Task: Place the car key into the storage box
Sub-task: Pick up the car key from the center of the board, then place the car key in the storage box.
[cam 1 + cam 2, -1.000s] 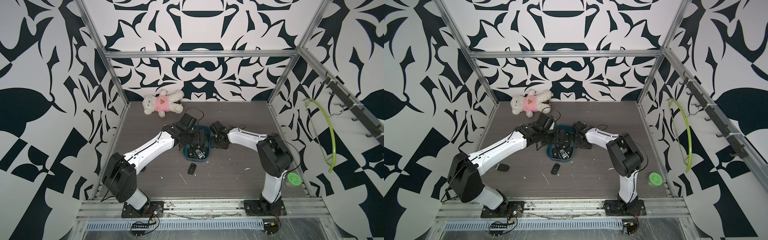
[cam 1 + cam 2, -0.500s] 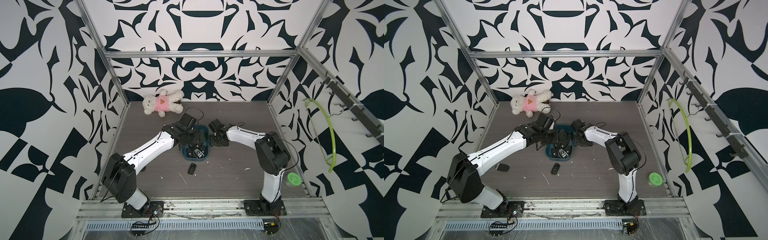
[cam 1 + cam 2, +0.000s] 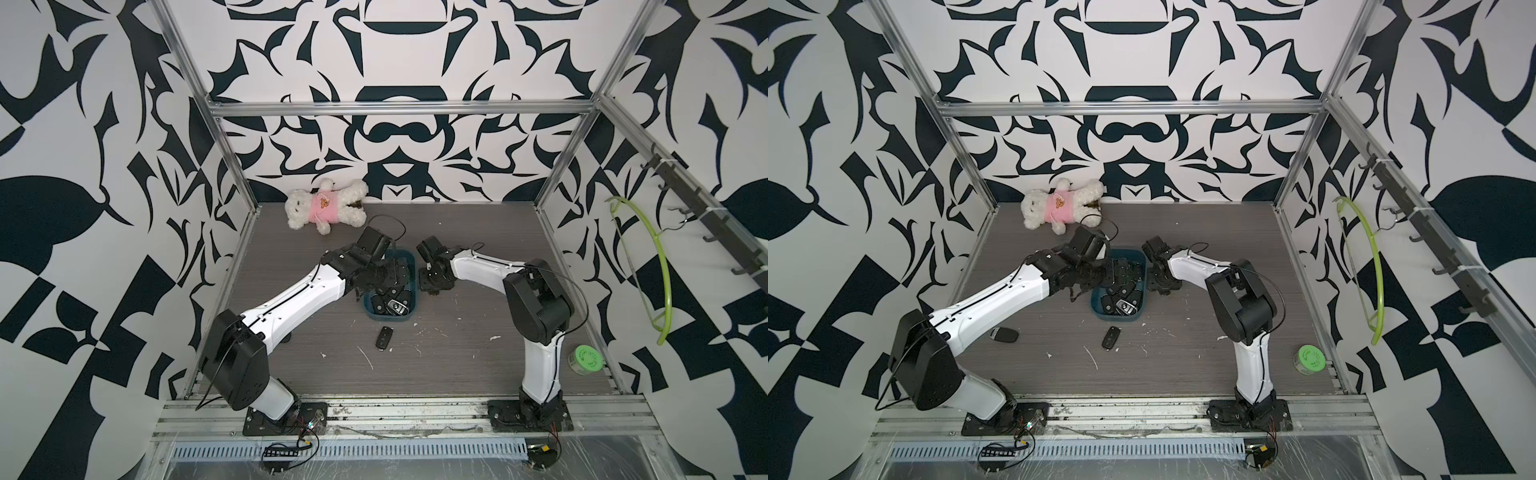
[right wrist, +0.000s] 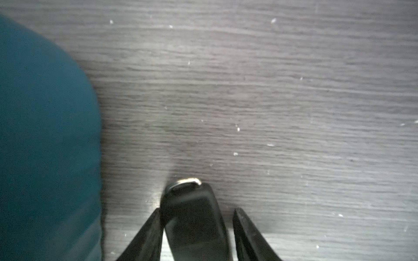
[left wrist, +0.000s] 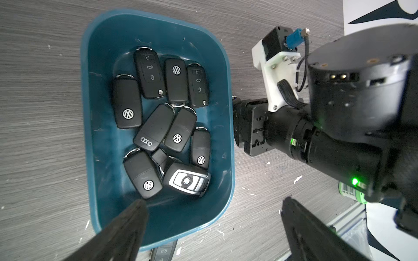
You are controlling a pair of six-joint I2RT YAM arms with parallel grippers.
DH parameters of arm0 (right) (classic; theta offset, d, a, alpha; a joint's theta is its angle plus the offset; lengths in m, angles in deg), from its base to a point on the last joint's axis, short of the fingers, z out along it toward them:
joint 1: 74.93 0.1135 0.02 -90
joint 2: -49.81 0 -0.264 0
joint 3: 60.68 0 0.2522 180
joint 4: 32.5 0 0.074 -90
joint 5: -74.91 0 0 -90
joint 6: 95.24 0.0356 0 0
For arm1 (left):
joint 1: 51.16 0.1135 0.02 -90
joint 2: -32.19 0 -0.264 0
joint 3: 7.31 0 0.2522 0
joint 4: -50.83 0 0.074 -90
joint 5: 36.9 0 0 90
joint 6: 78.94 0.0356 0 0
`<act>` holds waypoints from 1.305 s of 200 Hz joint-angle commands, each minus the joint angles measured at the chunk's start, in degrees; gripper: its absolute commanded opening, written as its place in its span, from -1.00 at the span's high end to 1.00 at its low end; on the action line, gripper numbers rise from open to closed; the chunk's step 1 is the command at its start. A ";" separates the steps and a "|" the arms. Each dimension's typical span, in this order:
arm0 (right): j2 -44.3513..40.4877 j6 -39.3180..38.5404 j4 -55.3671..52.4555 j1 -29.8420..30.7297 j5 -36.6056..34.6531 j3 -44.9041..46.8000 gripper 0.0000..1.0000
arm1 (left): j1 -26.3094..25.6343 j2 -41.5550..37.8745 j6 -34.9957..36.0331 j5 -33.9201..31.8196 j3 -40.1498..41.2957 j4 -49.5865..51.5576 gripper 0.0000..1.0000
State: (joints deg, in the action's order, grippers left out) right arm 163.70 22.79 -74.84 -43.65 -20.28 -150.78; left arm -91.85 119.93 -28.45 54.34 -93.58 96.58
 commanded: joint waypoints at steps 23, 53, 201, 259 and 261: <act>-0.38 0.35 -0.89 -0.32 1.33 2.30 0.25 | 0.08 -1.17 -0.18 -0.27 0.69 0.05 -0.99; -2.52 1.33 -2.14 -0.35 0.20 1.94 0.34 | 0.01 -1.11 -0.22 -0.55 0.57 0.17 -0.98; -8.30 2.29 -12.82 6.74 -0.87 -14.87 0.36 | 3.48 -9.10 -6.06 -12.78 5.15 1.50 -0.98; 0.29 3.55 -15.73 11.39 -0.86 -22.28 0.36 | 4.15 -10.88 -6.48 -13.25 6.50 2.03 -0.98; 0.53 3.62 -15.83 11.49 -0.94 -22.45 0.36 | 4.20 -10.92 -6.53 -13.25 6.50 2.09 -0.98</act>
State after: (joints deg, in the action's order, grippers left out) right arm 162.19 24.96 -87.56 -33.07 -20.39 -169.80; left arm -87.92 110.45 -34.53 41.97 -88.14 97.08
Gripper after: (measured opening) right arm 0.354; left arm 0.992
